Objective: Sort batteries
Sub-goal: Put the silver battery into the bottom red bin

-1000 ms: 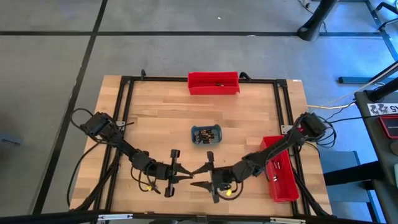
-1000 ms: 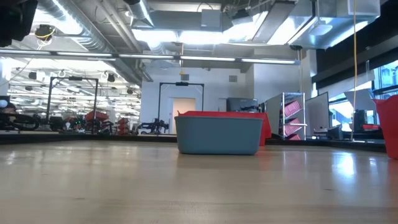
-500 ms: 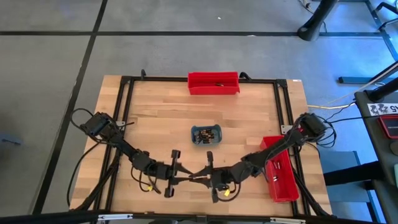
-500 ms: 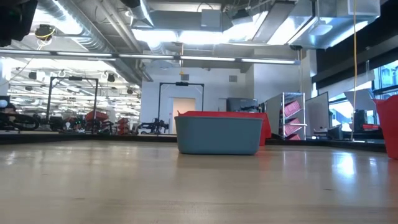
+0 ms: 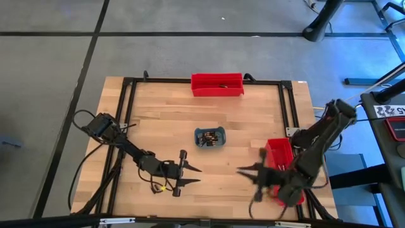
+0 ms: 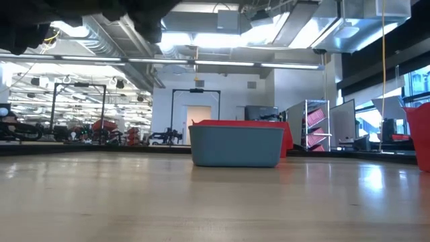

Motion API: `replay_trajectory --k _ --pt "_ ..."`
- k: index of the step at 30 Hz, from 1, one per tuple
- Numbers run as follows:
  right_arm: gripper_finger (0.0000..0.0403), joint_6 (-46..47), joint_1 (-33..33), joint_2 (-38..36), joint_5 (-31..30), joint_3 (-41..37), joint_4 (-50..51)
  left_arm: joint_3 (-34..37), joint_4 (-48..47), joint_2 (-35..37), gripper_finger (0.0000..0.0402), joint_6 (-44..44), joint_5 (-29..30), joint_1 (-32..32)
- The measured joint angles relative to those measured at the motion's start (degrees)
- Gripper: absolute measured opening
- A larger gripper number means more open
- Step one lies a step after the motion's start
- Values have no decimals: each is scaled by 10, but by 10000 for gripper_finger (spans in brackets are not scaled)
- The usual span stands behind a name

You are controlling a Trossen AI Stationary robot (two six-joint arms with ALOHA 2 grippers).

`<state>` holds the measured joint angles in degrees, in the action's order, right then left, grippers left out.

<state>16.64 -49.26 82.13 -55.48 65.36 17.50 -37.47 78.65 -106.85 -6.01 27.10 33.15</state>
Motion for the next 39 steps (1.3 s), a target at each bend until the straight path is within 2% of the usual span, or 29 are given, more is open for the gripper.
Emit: replay_trajectory --k 3,6,9,11,15,18,27,32,39 --pt "30 227 -21 -45 43 0 179 0 -7 0 149 -1 0 0" --pt "33 411 -32 -66 119 0 334 0 -11 0 150 -3 0 0" --pt "32 562 -33 -67 216 -2 469 0 -17 0 150 -3 0 0" --pt "31 623 -33 -64 285 -13 517 0 -19 0 150 -4 0 0" --pt "34 672 -33 -63 412 -52 527 0 -18 0 150 -3 0 0" --pt "34 691 -40 -63 462 -72 536 0 -18 0 150 -4 0 0" --pt "34 812 -89 -69 460 -78 611 0 -18 0 150 -4 0 0" --pt "34 850 -102 -76 457 -114 564 0 -19 0 150 -3 0 0" --pt "34 852 -101 -78 509 -187 482 0 -18 0 150 0 0 0"
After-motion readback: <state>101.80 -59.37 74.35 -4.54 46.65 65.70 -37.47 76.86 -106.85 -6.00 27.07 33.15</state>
